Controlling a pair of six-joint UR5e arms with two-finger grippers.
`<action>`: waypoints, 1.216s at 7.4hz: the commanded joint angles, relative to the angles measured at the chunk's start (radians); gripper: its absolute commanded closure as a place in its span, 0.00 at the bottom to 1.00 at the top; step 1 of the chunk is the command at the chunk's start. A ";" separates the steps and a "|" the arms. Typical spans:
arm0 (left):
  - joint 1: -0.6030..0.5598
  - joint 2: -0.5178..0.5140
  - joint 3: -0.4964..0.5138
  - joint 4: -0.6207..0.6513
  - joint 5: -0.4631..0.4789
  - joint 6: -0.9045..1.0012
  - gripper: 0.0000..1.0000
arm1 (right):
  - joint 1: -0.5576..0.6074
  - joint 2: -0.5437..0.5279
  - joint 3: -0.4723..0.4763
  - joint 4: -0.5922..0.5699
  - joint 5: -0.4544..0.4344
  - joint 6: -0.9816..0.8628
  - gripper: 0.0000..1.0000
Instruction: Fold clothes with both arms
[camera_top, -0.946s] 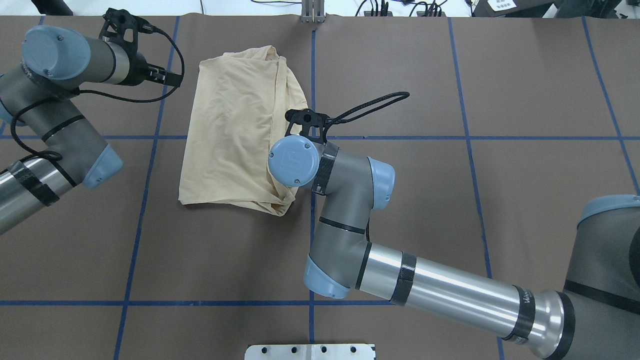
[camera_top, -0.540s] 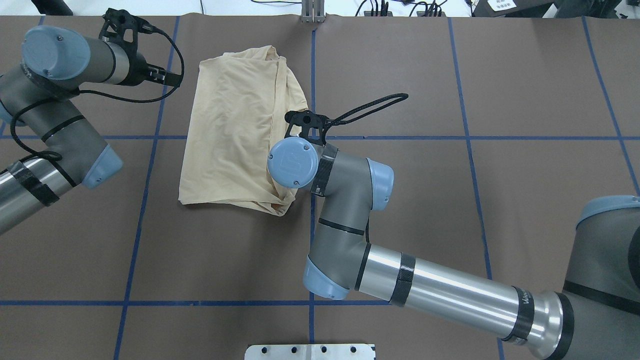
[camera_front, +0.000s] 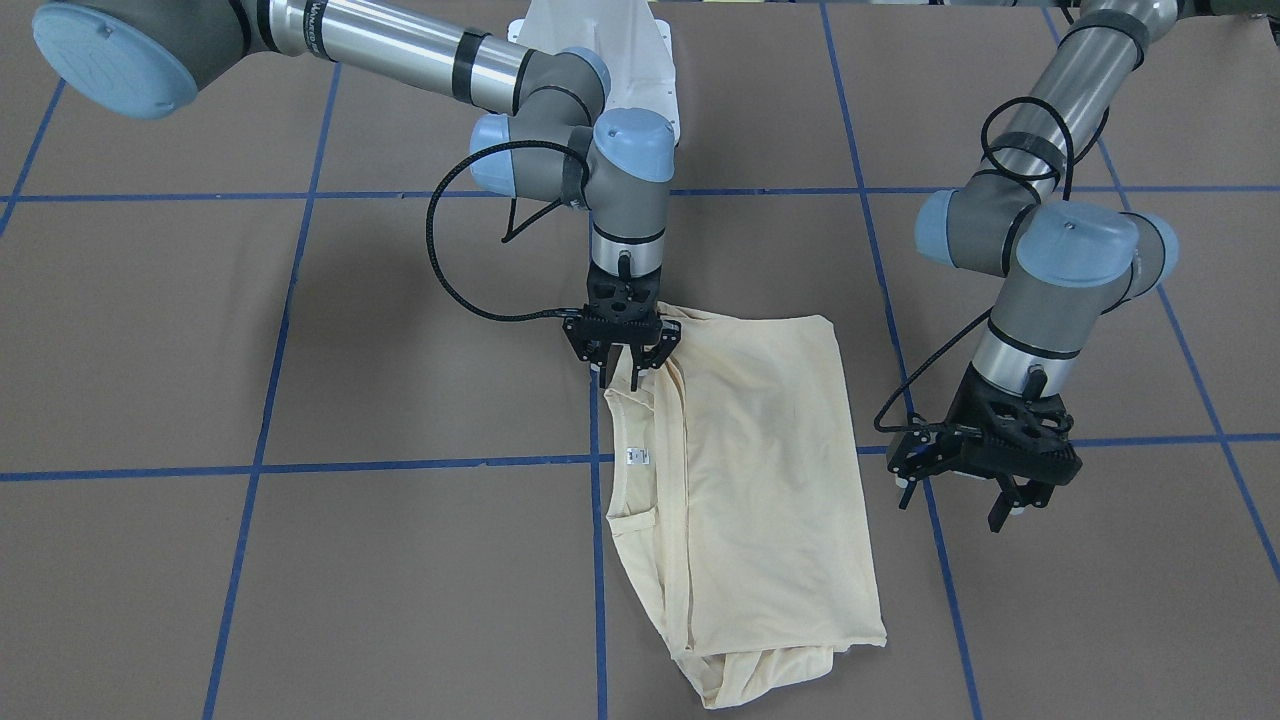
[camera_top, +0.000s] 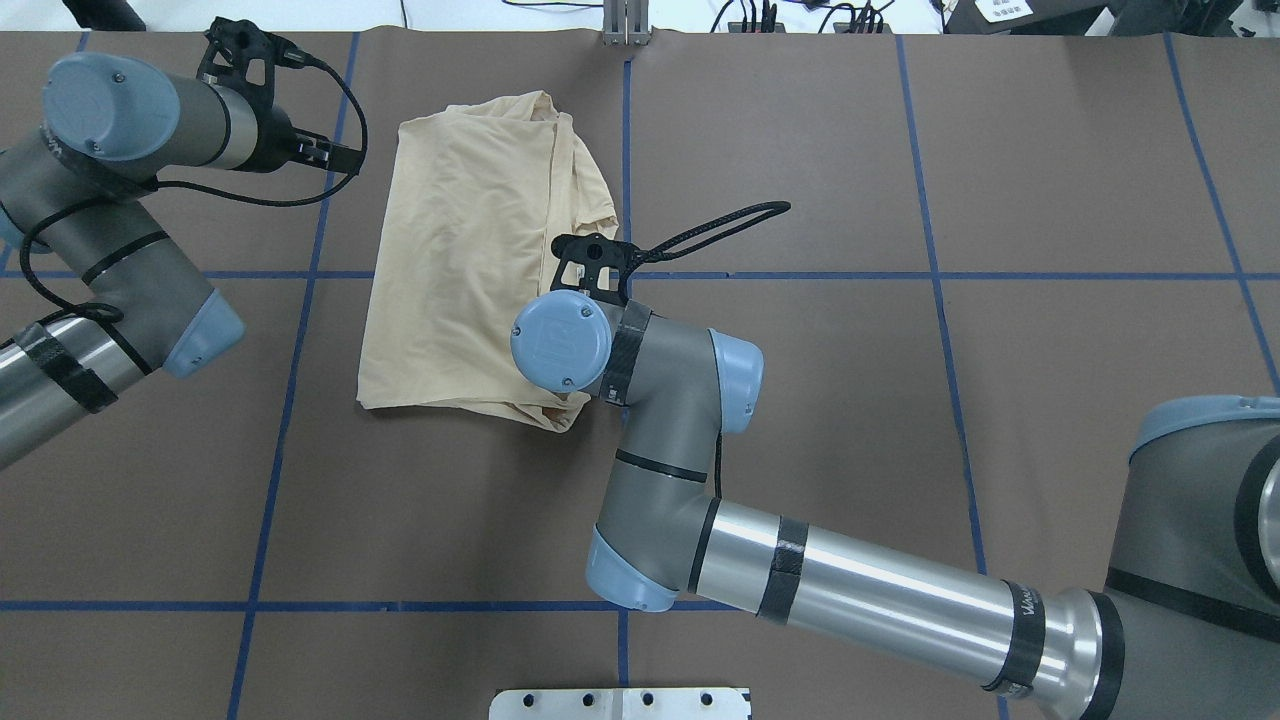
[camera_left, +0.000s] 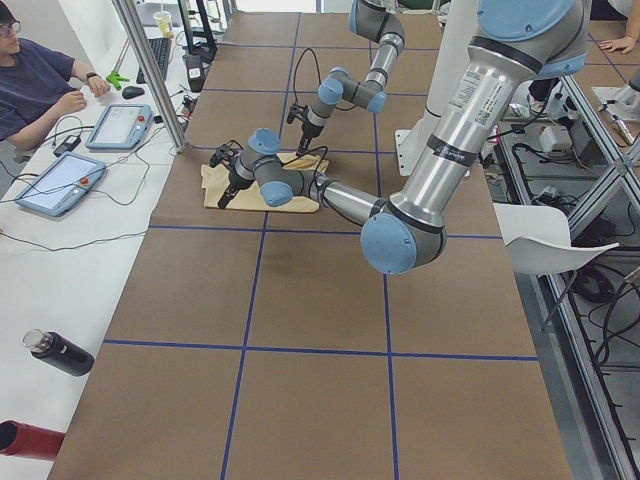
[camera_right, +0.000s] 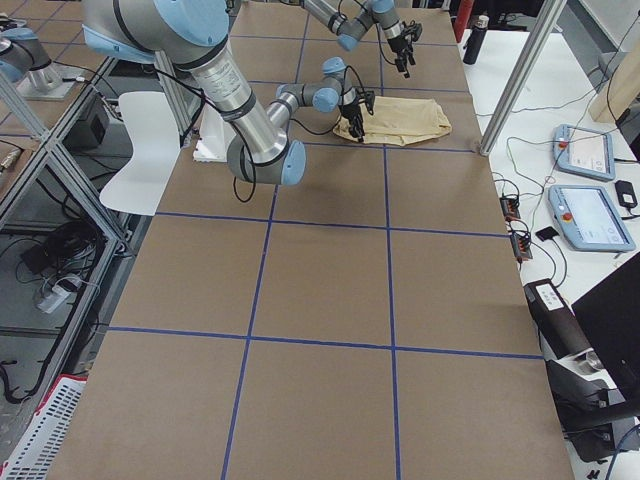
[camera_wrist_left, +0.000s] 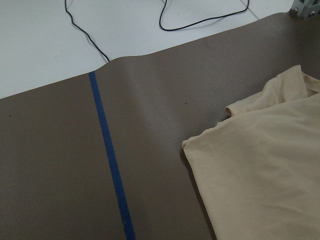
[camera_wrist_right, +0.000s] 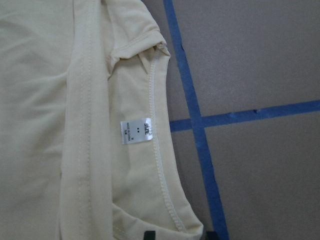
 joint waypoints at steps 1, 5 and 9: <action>0.000 0.002 0.000 -0.003 0.000 0.000 0.00 | -0.003 0.001 -0.012 0.000 -0.001 -0.001 0.62; 0.001 0.002 0.000 -0.003 0.000 -0.002 0.00 | 0.000 0.003 0.002 0.000 0.005 -0.005 1.00; 0.009 0.002 -0.005 -0.003 0.000 -0.041 0.00 | -0.005 -0.357 0.418 -0.005 0.011 -0.011 1.00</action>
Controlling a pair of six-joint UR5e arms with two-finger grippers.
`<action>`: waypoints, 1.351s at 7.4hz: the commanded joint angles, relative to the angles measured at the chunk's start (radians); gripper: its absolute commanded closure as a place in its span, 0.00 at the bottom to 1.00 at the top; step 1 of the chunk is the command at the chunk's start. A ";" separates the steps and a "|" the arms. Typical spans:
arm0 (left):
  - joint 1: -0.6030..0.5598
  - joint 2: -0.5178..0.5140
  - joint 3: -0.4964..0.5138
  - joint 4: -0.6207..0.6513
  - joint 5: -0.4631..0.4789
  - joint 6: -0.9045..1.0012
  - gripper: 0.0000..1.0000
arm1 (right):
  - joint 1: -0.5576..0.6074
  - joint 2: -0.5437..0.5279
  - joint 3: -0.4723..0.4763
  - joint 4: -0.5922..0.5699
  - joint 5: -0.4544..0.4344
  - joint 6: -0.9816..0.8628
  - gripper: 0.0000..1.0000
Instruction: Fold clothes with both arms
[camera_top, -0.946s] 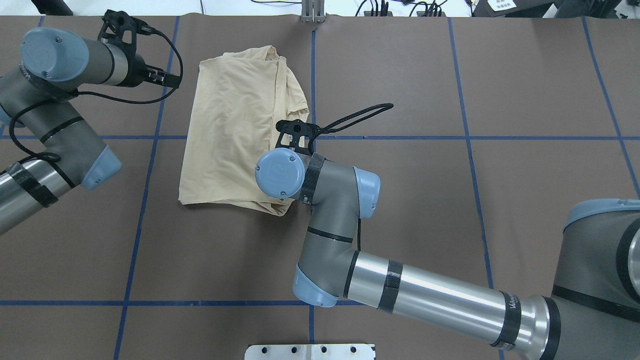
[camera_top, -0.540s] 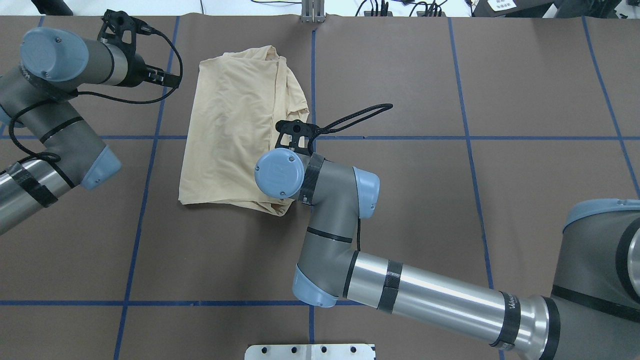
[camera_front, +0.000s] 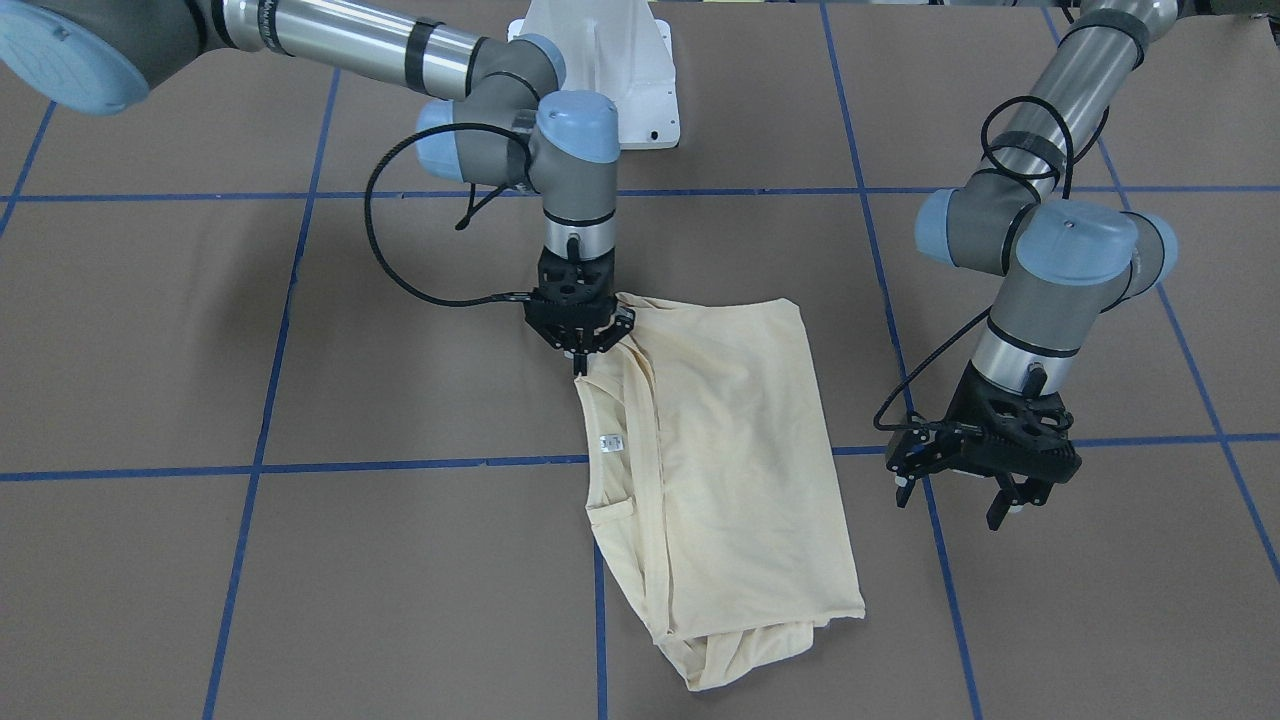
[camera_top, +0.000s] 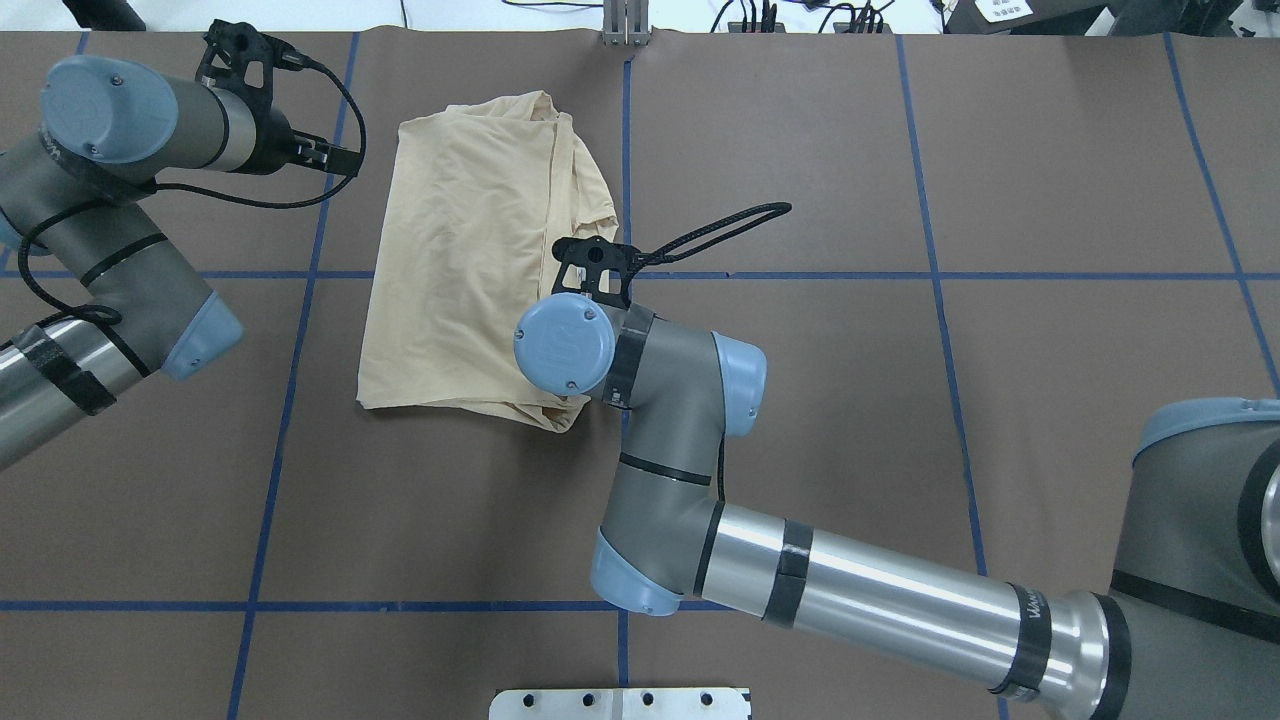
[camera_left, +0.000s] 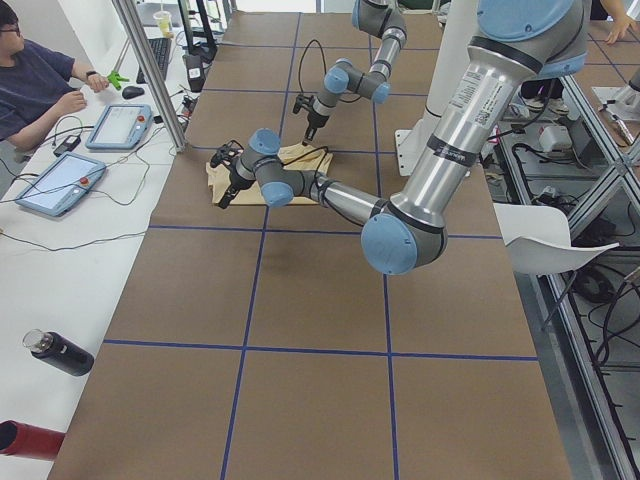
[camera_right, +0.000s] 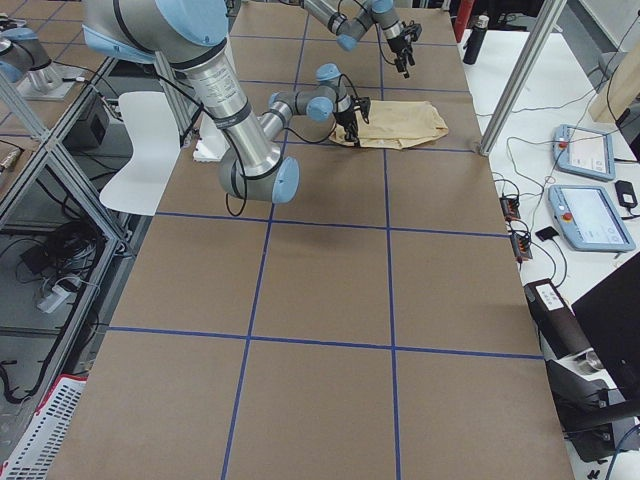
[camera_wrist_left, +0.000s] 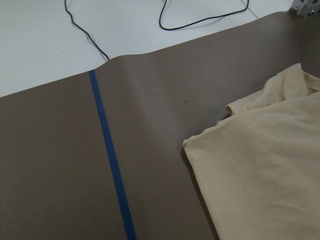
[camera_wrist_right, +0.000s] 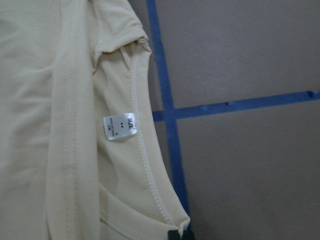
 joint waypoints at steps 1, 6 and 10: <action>0.005 0.000 -0.003 0.001 0.000 -0.022 0.00 | -0.021 -0.202 0.212 0.000 -0.011 0.000 1.00; 0.005 0.000 -0.003 0.001 0.000 -0.022 0.00 | -0.081 -0.207 0.218 0.002 -0.071 0.020 1.00; 0.005 0.000 -0.004 0.001 0.000 -0.022 0.00 | -0.008 -0.172 0.209 -0.004 -0.026 -0.127 0.00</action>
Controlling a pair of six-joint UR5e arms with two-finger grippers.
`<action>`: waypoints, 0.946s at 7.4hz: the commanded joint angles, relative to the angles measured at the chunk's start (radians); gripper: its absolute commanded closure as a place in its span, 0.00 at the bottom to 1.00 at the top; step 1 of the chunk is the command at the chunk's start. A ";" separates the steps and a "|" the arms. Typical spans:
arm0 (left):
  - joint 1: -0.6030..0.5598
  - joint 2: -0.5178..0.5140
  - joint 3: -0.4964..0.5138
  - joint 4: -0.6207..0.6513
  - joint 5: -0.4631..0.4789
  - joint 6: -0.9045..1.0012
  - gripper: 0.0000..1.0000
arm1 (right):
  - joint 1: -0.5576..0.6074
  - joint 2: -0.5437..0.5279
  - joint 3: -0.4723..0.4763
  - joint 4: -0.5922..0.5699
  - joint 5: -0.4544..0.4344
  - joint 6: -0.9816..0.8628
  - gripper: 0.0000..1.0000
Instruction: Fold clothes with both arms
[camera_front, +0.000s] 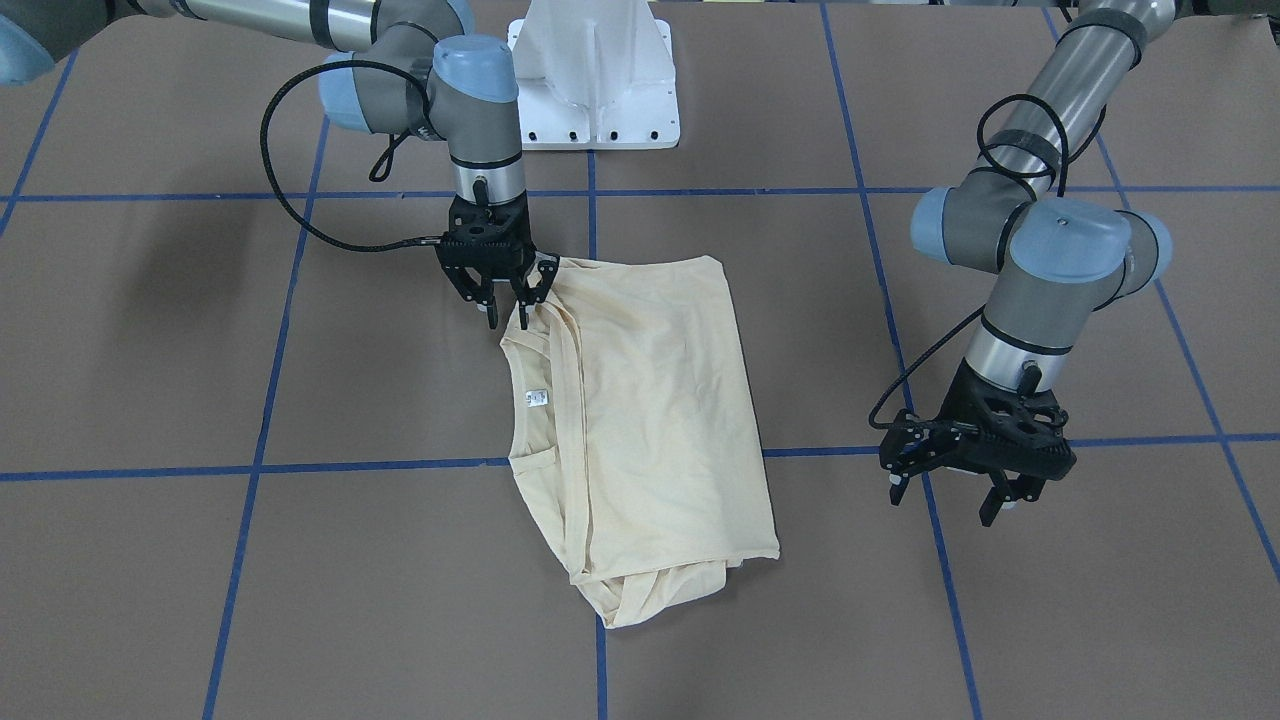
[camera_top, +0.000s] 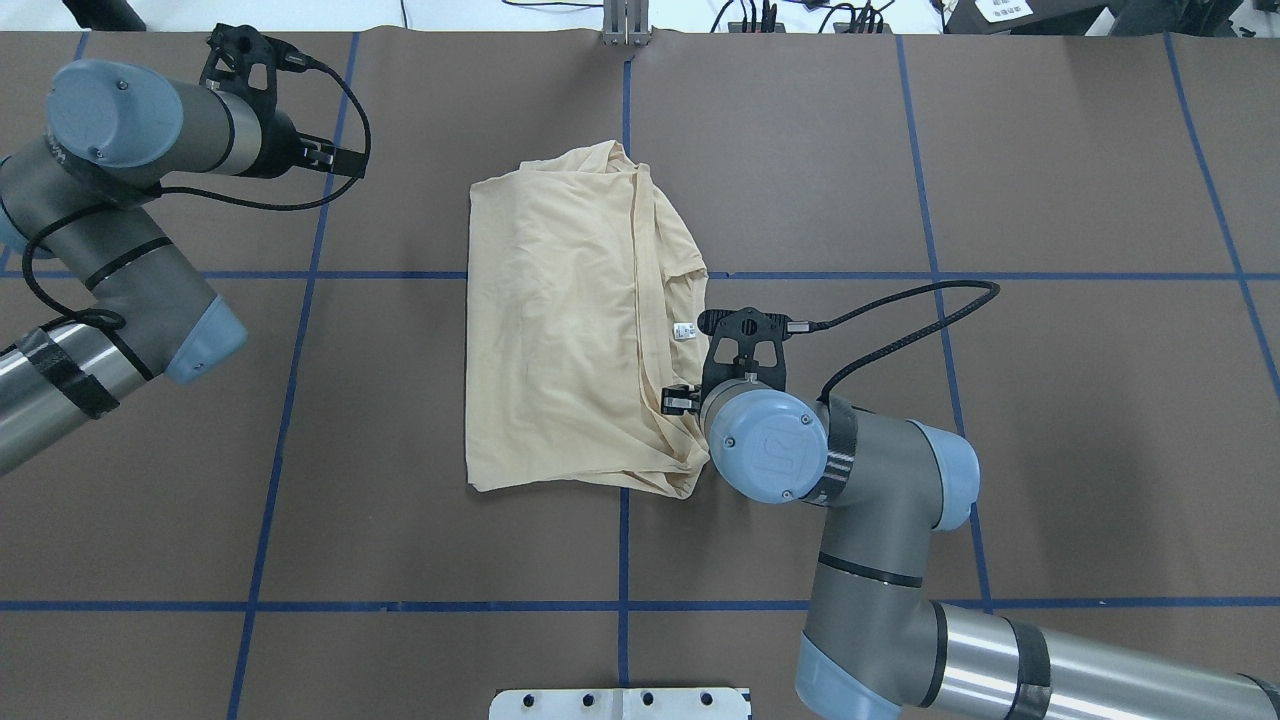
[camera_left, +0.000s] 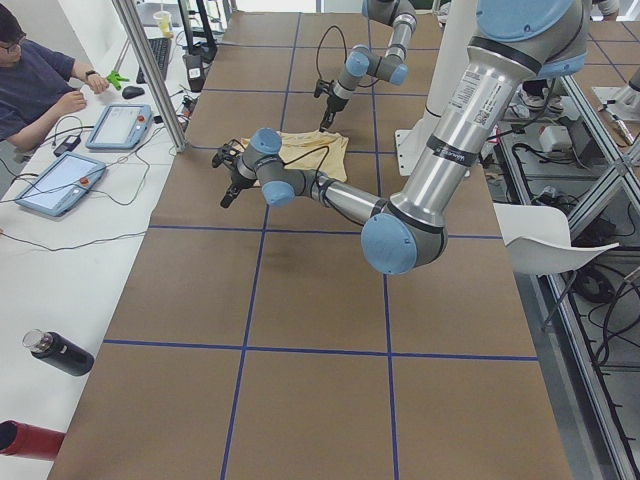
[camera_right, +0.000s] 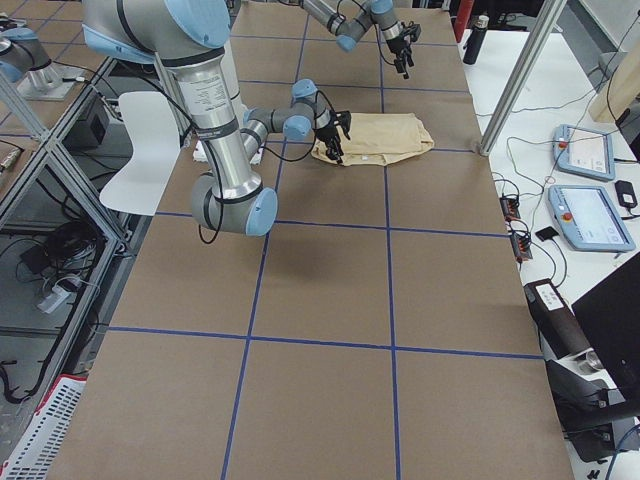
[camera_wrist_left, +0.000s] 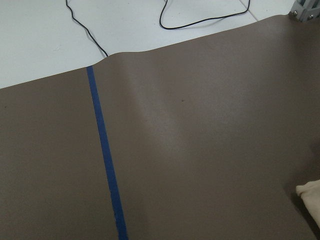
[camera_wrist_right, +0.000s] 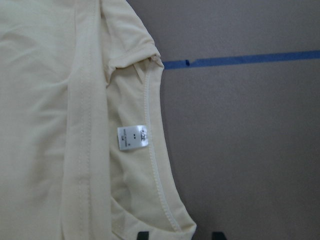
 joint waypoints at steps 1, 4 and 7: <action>0.000 0.000 -0.002 0.000 0.000 0.000 0.00 | 0.032 0.066 -0.027 -0.016 0.025 -0.072 0.00; 0.000 0.008 -0.011 0.000 -0.002 0.000 0.00 | 0.003 0.206 -0.178 -0.086 0.079 -0.147 0.01; 0.000 0.009 -0.011 0.000 0.000 0.000 0.00 | -0.008 0.210 -0.175 -0.095 0.083 -0.265 0.45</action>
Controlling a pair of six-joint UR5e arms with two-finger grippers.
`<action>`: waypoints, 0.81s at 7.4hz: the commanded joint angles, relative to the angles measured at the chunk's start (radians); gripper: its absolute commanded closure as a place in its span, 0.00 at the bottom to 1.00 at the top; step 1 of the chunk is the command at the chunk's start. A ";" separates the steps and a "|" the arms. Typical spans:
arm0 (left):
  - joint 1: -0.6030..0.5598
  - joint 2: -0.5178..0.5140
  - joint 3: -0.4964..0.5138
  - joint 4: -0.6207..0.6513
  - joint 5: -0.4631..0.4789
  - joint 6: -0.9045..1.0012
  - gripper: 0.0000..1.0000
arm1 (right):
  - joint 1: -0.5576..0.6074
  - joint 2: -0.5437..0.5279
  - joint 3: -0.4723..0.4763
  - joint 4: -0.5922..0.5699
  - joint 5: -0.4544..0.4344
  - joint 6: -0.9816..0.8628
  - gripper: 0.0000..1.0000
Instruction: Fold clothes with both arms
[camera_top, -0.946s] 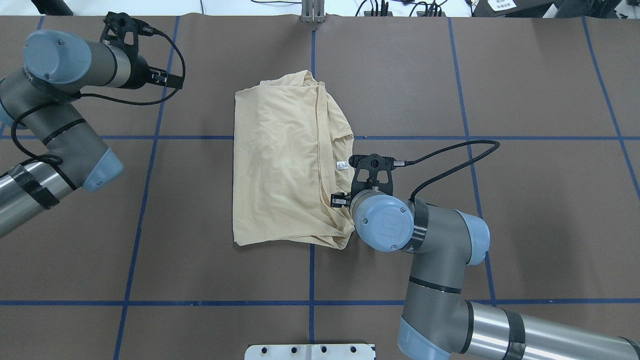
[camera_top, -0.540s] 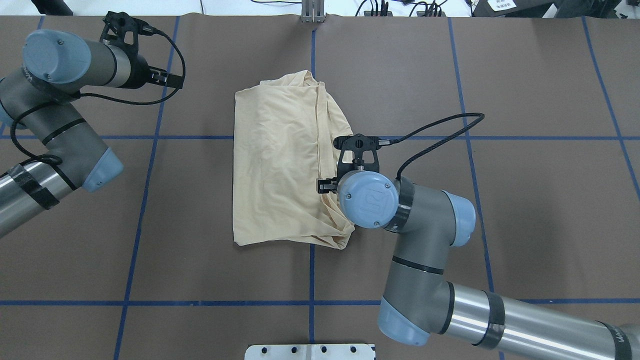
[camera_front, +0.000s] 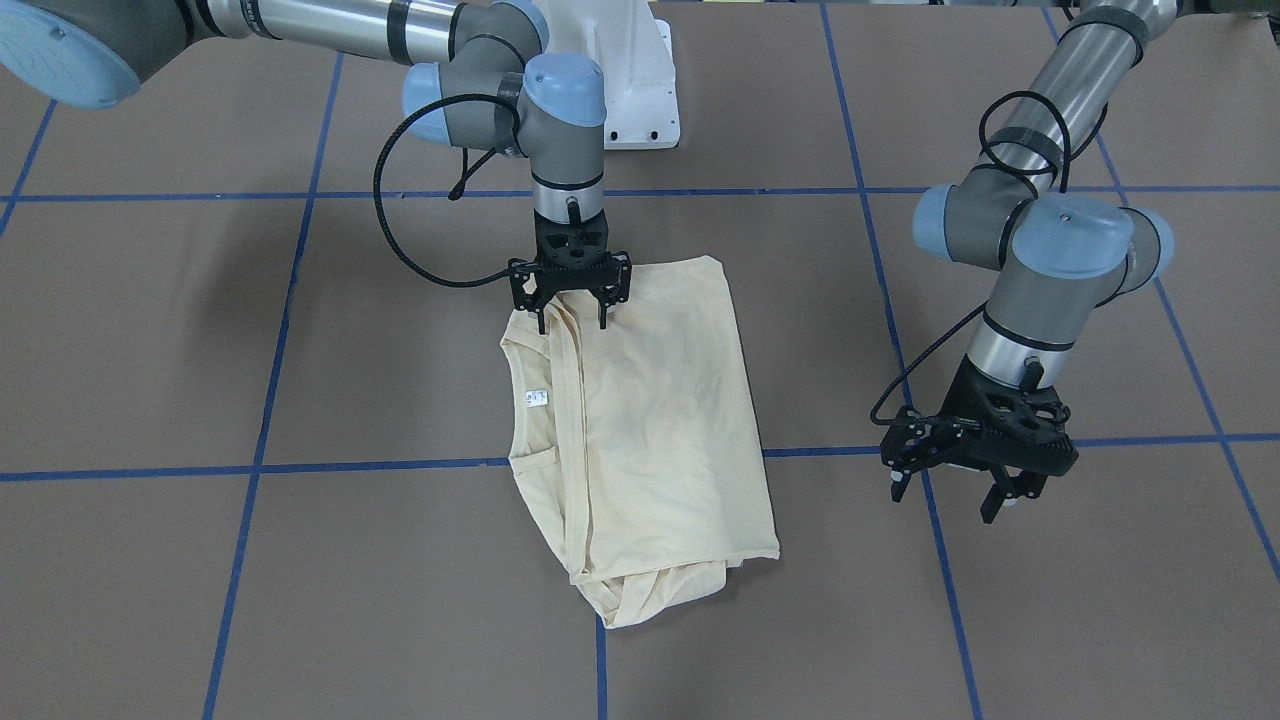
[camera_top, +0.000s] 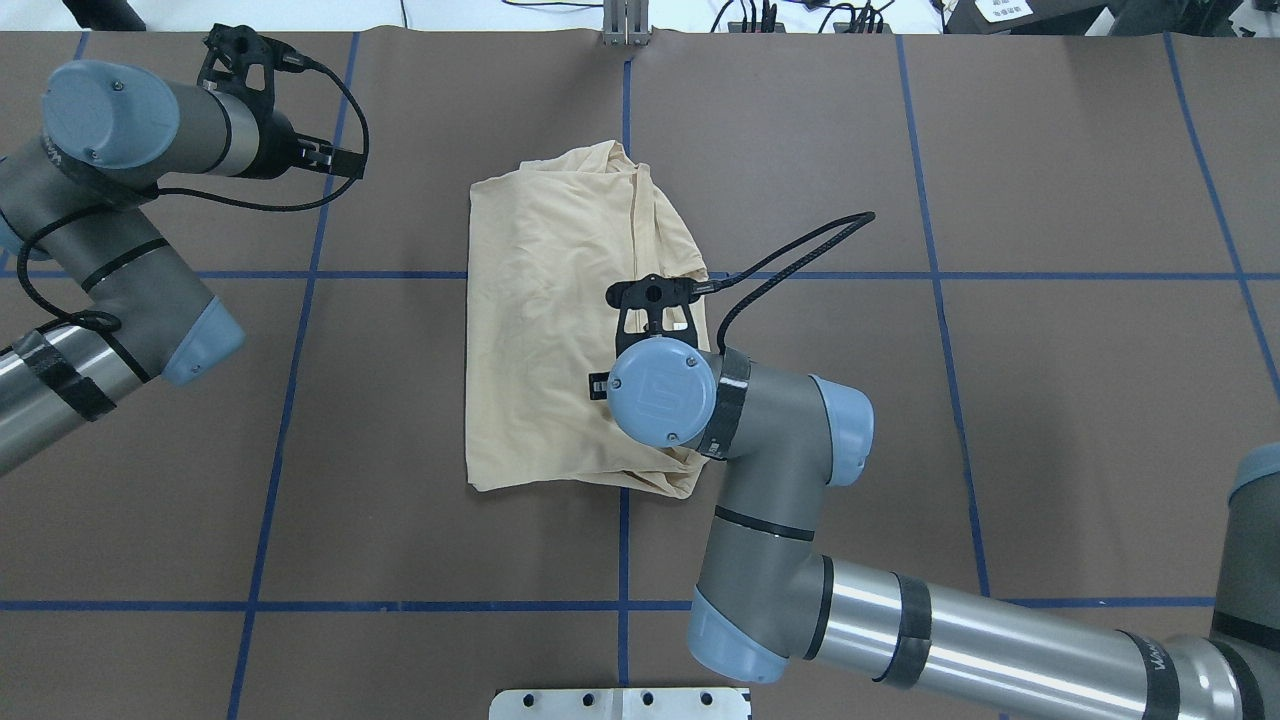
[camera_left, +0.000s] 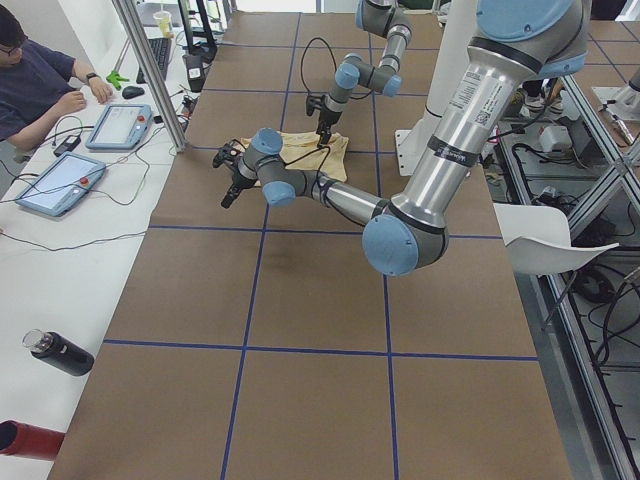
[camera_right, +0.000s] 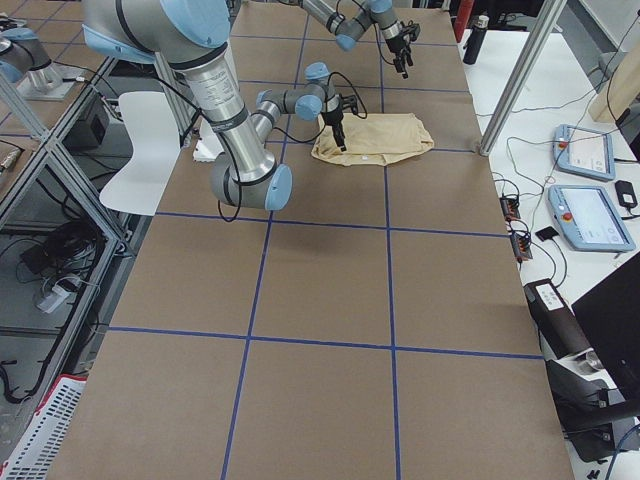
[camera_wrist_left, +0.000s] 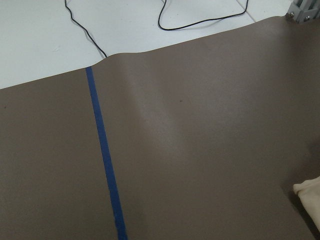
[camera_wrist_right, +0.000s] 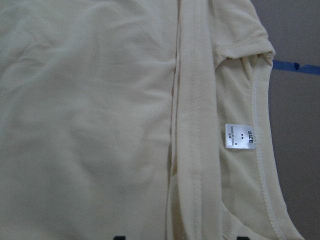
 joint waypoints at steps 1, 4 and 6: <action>0.000 0.000 0.000 0.000 0.001 0.000 0.00 | -0.003 -0.012 0.002 -0.003 0.001 -0.139 0.45; 0.000 0.000 0.002 0.000 0.001 -0.002 0.00 | -0.003 -0.035 0.011 -0.003 0.001 -0.194 0.45; 0.000 0.000 0.002 0.000 0.001 0.000 0.00 | -0.003 -0.031 0.011 -0.003 0.001 -0.229 0.57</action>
